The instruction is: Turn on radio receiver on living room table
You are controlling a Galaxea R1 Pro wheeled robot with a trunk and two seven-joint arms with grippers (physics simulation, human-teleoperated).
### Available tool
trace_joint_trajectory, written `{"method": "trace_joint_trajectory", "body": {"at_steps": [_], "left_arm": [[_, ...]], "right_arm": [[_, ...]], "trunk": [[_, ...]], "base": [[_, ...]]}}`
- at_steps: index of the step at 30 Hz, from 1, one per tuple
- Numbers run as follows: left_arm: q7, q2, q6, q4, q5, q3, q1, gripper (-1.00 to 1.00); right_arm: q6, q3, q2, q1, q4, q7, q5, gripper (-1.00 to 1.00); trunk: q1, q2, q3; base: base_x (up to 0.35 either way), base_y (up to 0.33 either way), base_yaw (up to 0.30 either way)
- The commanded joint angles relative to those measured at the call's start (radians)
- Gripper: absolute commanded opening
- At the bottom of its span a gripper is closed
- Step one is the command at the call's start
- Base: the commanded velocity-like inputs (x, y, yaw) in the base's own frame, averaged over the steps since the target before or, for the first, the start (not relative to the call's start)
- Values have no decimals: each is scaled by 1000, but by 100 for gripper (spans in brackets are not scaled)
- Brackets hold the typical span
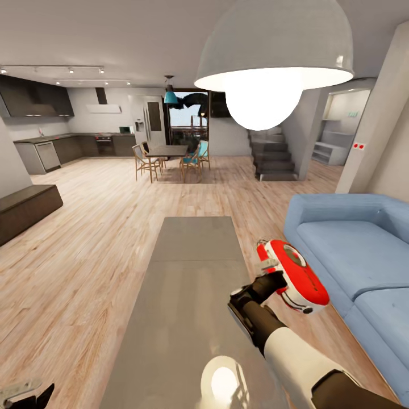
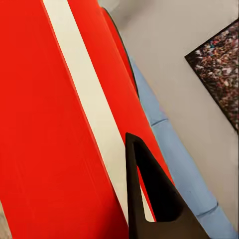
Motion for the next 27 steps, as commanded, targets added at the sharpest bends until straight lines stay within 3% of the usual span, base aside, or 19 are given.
{"method": "trace_joint_trajectory", "body": {"at_steps": [1, 5, 8, 11, 13, 16, 18, 25, 27], "left_arm": [[-17, 2, 20, 0, 0, -4, 0, 100], [-182, 23, 61, 0, 2, -7, -1, 100], [-376, 42, 72, 0, 8, -5, -1, 100], [-468, 46, 75, 0, 10, -5, -2, 100], [-492, 47, 75, 0, 10, -5, -2, 100], [-520, 45, 75, 0, 11, -9, -2, 100], [-540, 42, 75, 0, 10, -10, -2, 100], [-632, 43, 74, 0, 11, -11, -2, 100], [-686, 40, 74, 0, 10, -12, -2, 100]], "right_arm": [[-25, 16, 1, 0, 10, -41, -2, -100], [-56, 39, 1, 1, 27, -111, -1, -100], [-74, 47, 1, 1, 57, -134, 4, -100], [-108, 79, 2, 1, 107, -186, 10, -100], [-131, 128, 3, 1, 150, -233, 14, -100], [-180, 254, 6, 1, 208, -334, 15, -100], [-197, 309, 6, 1, 222, -382, 14, -100], [-208, 355, 6, 34, 231, -397, 14, -100], [-205, 384, 6, 56, 231, -397, 14, -100]], "trunk": [[0, 0, 0], [0, 0, 0], [0, 0, 0], [0, 0, 0], [0, 0, 0], [0, 0, 0], [0, 0, 0], [0, 0, 0], [0, 0, 0]], "base": [[0, 0, 0], [0, 0, 0], [0, 0, 0], [0, 0, 0], [0, 0, 0], [0, 0, 0], [0, 0, 0], [0, 0, 0], [0, 0, 0]]}}
